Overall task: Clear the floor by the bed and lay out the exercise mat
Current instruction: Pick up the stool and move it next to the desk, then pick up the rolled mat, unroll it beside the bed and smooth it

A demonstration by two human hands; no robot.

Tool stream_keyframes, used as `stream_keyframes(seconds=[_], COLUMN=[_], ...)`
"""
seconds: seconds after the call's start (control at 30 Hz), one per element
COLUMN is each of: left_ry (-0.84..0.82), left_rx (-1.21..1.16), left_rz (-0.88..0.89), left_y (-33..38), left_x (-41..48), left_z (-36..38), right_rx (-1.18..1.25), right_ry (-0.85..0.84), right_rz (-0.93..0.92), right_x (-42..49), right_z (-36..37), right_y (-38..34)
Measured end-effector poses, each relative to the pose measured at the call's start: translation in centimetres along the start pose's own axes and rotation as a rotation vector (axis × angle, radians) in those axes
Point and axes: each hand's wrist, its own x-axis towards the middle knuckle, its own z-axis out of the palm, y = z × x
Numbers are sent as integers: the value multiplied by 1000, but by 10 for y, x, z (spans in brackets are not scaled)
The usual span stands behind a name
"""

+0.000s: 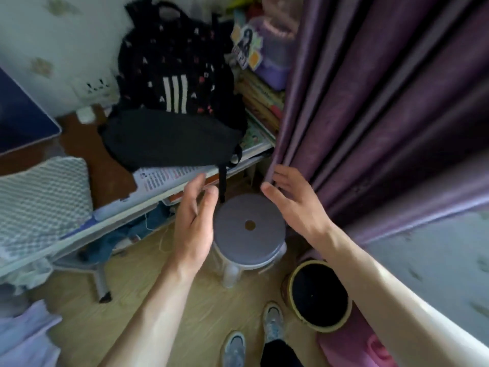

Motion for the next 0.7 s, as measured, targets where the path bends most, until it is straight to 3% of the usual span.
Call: stream_keyframes(seconds=[0.2,0.37,0.57,0.7], left_ry=[-201,-381,-569,-800], left_rx=[9,-51,-207,-215], left_rz=[116,223,333,348], left_y=[119,201,265,283], left_x=[-40,-56,-88,-137], left_z=[-14,23,98,149], right_rx=[56,99,176,241], right_ry=[141,362,638,833], right_rz=[-119,-150,-207,-221], right_x=[-95,-170,-247,-309], right_z=[-54,-120,-184,-212], right_y=[-100,-152,-160,-141])
